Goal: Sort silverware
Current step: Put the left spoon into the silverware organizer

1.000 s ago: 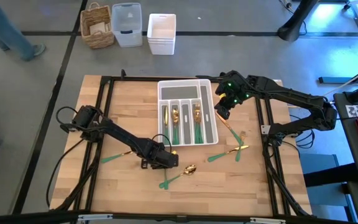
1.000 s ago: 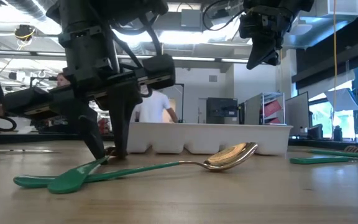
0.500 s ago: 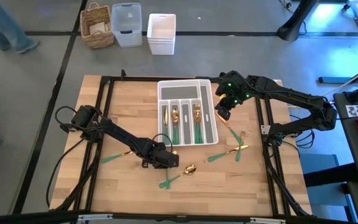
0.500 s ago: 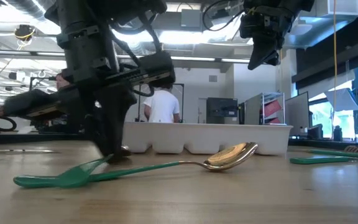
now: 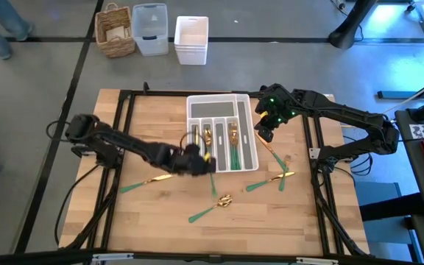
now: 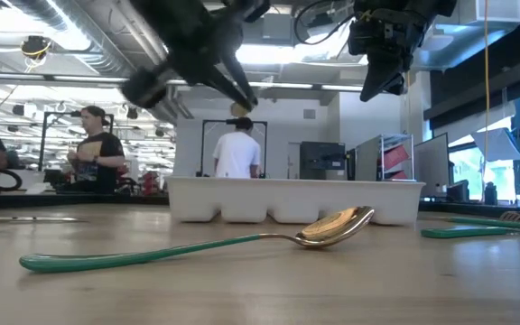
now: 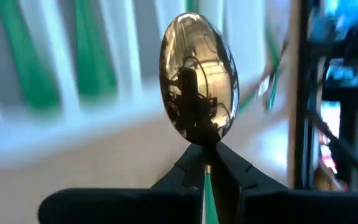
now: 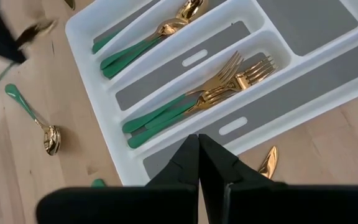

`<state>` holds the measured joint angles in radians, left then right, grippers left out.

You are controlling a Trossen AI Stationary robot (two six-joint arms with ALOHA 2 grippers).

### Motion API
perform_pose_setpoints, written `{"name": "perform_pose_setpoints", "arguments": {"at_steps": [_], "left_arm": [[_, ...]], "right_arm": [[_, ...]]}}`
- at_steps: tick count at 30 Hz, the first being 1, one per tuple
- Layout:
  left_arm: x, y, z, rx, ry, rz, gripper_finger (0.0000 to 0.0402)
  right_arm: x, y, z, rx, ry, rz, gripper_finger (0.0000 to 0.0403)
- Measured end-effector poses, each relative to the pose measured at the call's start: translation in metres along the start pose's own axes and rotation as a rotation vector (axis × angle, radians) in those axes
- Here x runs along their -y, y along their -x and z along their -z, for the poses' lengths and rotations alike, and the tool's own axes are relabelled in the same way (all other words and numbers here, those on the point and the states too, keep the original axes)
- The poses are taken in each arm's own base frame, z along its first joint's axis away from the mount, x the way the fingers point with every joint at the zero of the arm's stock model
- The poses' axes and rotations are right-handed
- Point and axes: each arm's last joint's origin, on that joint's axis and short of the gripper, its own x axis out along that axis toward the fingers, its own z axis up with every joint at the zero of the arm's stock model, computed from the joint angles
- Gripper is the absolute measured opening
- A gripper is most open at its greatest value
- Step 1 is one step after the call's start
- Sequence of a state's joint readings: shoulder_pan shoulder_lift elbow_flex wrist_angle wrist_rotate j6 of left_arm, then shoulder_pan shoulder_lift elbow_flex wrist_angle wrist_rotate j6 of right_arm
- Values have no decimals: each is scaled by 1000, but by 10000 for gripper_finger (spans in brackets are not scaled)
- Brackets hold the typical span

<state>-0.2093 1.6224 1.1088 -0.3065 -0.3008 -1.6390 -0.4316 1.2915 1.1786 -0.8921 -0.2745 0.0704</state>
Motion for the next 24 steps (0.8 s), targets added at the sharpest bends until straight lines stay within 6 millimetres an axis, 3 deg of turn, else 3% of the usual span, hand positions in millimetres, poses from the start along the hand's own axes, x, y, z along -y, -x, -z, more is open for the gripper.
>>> {"name": "perform_pose_setpoints", "arguments": {"at_steps": [5, 13, 17, 24], "left_arm": [[-3, -16, -55, 145, -119, -60, 8], [-17, -29, -131, 78, -191, -113, 6], [-22, -31, -142, -3, -197, -100, 7], [-33, -39, -130, -81, -202, -202, 8]], "right_arm": [[0, 0, 0, 0, -1, 0, 5], [0, 0, 0, -1, -2, 0, 5], [0, 0, 0, -1, -3, 0, 5], [0, 0, 0, 0, -2, 0, 5]]}}
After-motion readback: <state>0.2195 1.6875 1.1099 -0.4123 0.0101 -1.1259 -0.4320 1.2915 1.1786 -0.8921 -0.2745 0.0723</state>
